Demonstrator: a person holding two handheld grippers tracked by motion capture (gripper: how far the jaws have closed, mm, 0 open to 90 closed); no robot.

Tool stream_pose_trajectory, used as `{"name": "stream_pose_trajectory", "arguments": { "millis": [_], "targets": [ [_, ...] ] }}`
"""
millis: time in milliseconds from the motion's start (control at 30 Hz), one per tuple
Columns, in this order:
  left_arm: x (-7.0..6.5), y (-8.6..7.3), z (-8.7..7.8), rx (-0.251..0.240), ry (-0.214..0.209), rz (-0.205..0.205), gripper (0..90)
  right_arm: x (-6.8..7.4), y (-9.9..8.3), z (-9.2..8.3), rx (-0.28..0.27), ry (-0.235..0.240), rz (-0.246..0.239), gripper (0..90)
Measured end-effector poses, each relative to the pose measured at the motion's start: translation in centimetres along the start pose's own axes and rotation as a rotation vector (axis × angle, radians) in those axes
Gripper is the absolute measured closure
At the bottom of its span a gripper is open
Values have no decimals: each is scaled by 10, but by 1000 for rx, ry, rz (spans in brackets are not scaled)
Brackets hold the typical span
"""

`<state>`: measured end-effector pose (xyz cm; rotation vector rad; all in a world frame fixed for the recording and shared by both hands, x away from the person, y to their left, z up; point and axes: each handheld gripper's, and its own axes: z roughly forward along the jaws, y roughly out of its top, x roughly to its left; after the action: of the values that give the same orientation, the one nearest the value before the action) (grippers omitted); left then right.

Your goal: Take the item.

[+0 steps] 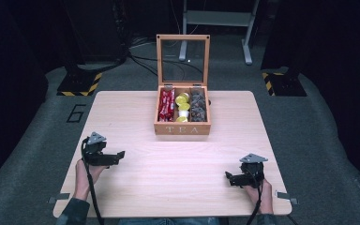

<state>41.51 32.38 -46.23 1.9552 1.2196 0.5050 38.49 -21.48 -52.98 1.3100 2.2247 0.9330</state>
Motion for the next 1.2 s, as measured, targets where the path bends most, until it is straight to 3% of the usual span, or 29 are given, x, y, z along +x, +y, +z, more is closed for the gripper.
{"name": "stream_pose_trajectory", "arguments": {
  "millis": [400, 633, 900, 1200],
  "targets": [
    [-14, 38, 20, 9, -57, 43, 78, 0, 0, 0, -1, -1, 0, 0],
    [-17, 52, 33, 27, -64, 59, 82, 0, 0, 0, -1, -1, 1, 0],
    [-21, 65, 42, 40, -57, 120, 93, 0, 0, 0, -2, -2, 0, 0],
    [-21, 86, 55, 40, -85, 133, 102, 0, 0, 0, -3, -3, -5, 0]
  ]
}}
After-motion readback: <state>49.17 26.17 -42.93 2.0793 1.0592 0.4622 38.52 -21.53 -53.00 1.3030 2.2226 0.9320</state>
